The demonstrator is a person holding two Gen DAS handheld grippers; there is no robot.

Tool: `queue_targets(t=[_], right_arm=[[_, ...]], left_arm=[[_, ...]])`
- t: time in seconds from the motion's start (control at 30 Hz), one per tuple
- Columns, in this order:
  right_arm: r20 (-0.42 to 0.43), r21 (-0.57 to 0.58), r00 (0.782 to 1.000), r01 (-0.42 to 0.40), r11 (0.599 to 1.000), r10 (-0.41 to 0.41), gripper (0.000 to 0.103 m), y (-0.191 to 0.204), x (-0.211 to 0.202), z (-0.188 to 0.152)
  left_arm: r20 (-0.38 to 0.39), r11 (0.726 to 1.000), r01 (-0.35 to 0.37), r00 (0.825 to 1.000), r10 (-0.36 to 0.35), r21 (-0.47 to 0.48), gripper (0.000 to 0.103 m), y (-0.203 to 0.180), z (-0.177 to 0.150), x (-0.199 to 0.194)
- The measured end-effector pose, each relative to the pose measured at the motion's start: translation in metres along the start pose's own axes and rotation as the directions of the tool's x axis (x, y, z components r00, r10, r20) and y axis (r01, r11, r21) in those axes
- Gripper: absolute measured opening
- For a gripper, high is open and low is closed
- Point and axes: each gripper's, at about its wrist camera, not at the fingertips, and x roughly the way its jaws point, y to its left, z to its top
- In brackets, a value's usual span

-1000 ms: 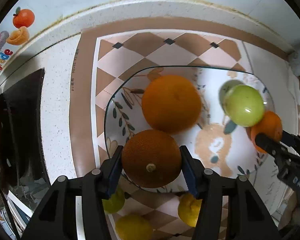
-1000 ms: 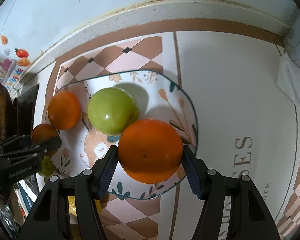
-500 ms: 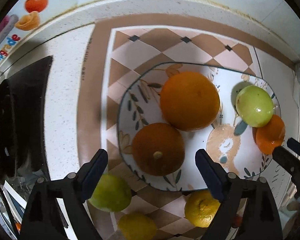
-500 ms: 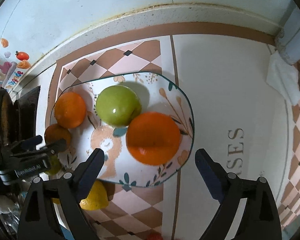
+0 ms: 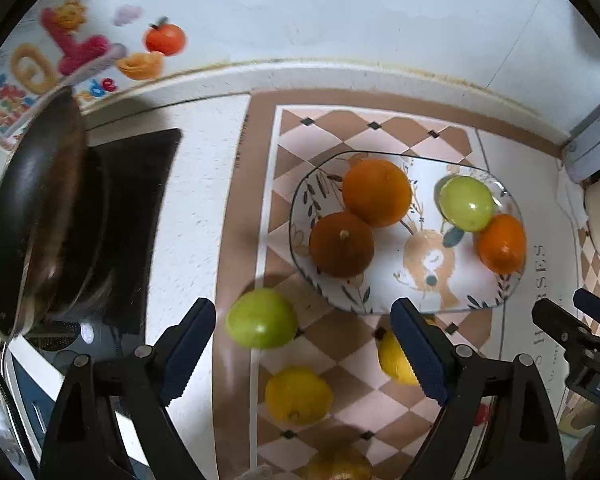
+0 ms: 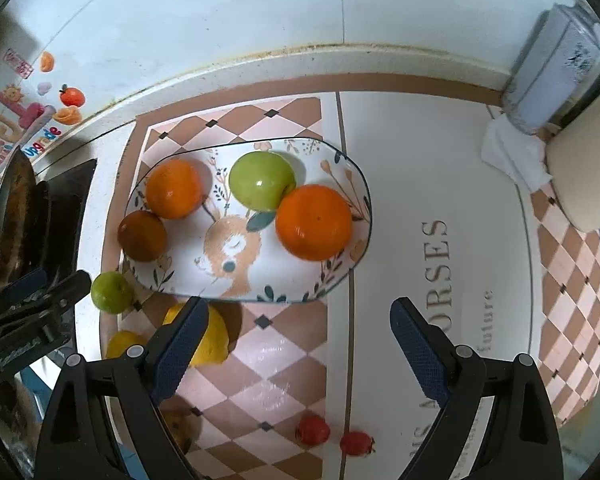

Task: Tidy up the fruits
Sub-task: 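Lift both open tools away from the plate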

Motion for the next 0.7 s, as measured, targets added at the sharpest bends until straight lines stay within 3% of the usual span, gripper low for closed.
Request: queue_targets(t=[0.23, 0.7], right_arm=[[0.082, -0.018, 0.996, 0.039, 0.999, -0.037, 0.094, 0.010, -0.041, -0.027], [0.224, -0.019, 0.974, 0.029, 0.999, -0.024, 0.094, 0.021, -0.126, -0.082]], left_arm=[[0.114, 1.000, -0.001, 0.993, 0.001, -0.002, 0.090, 0.000, -0.029, -0.042], [0.253, 0.999, 0.023, 0.967, -0.033, 0.044, 0.090, -0.013, -0.073, -0.122]])
